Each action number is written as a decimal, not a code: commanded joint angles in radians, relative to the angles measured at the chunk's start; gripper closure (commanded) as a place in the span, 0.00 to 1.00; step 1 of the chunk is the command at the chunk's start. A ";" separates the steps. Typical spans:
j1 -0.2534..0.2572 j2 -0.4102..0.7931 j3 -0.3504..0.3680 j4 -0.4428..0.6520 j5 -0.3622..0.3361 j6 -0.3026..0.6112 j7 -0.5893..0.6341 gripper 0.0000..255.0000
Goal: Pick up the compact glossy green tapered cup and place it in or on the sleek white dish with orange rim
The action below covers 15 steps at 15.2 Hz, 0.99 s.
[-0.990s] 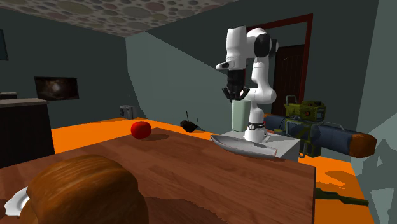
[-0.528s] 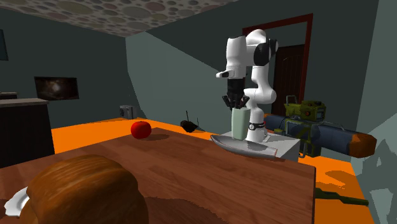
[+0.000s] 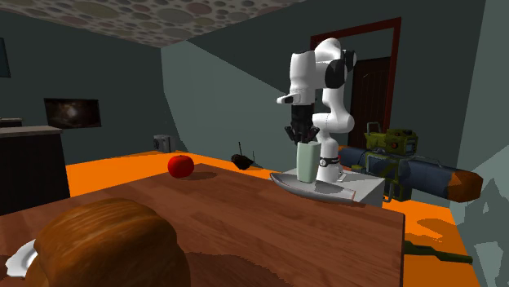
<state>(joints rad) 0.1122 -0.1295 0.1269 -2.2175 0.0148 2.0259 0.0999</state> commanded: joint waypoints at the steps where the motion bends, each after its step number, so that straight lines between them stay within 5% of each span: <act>1: 0.000 0.000 0.000 0.000 0.000 0.000 0.000 1.00; 2: 0.000 0.000 0.000 0.000 0.000 0.000 0.000 1.00; 3: 0.000 0.000 0.000 0.000 0.000 0.000 0.000 0.00; 8: 0.000 0.000 0.000 0.000 0.000 0.000 0.000 0.00; 12: -0.001 -0.028 -0.002 0.101 0.002 -0.128 -0.002 0.00; 15: -0.001 -0.028 -0.002 0.101 0.002 -0.128 -0.002 0.00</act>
<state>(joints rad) 0.1115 -0.1562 0.1249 -2.1190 0.0169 1.9019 0.0976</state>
